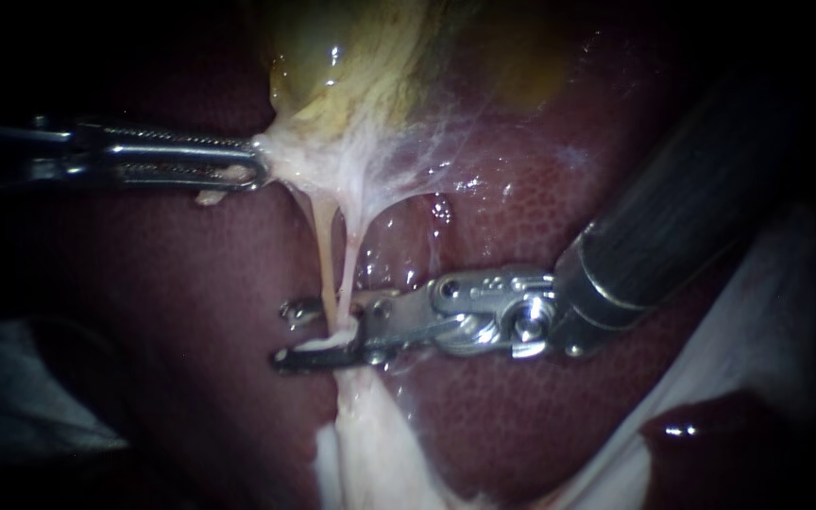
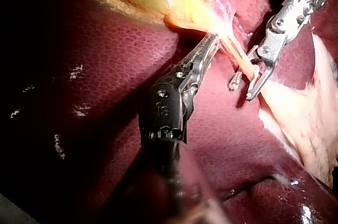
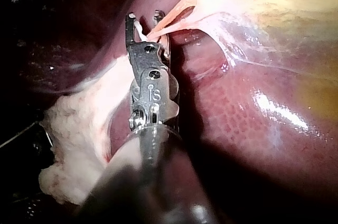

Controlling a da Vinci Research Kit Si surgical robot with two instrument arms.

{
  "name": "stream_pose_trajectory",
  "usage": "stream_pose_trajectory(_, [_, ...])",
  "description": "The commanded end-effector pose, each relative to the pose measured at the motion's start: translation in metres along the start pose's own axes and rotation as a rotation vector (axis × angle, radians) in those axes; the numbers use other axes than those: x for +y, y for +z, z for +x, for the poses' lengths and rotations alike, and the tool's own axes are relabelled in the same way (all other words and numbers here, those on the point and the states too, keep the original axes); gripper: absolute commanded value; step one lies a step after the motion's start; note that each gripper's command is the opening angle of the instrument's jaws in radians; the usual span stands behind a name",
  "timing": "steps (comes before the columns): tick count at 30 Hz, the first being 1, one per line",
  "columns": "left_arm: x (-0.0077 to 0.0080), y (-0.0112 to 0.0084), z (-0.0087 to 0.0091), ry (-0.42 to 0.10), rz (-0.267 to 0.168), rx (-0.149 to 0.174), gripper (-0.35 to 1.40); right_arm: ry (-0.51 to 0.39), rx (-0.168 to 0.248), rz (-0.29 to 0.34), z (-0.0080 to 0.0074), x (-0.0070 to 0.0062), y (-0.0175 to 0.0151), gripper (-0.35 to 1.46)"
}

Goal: Clipping first clip left tube

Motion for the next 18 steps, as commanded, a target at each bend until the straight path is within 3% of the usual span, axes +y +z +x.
stream_pose_trajectory(1, [0.0000, 0.0000, 0.0000, 0.000, 0.000, 0.000, -0.35, 0.000, 0.000, 0.002, 0.0000, 0.0000, 0.0000, 0.24])
stream_pose_trajectory(8, [0.0000, 0.0000, 0.0000, 0.000, 0.000, 0.000, -0.35, -0.004, 0.027, 0.000, 0.0002, 0.0002, 0.0004, 0.47])
stream_pose_trajectory(12, [0.0000, 0.0000, 0.0000, 0.000, 0.000, 0.000, -0.35, -0.021, 0.065, 0.000, 0.0004, 0.0004, 0.0007, 0.50])
stream_pose_trajectory(18, [0.0000, -0.0003, 0.0000, 0.000, -0.002, 0.000, -0.35, -0.019, 0.065, 0.007, -0.0001, 0.0007, -0.0008, 0.50])
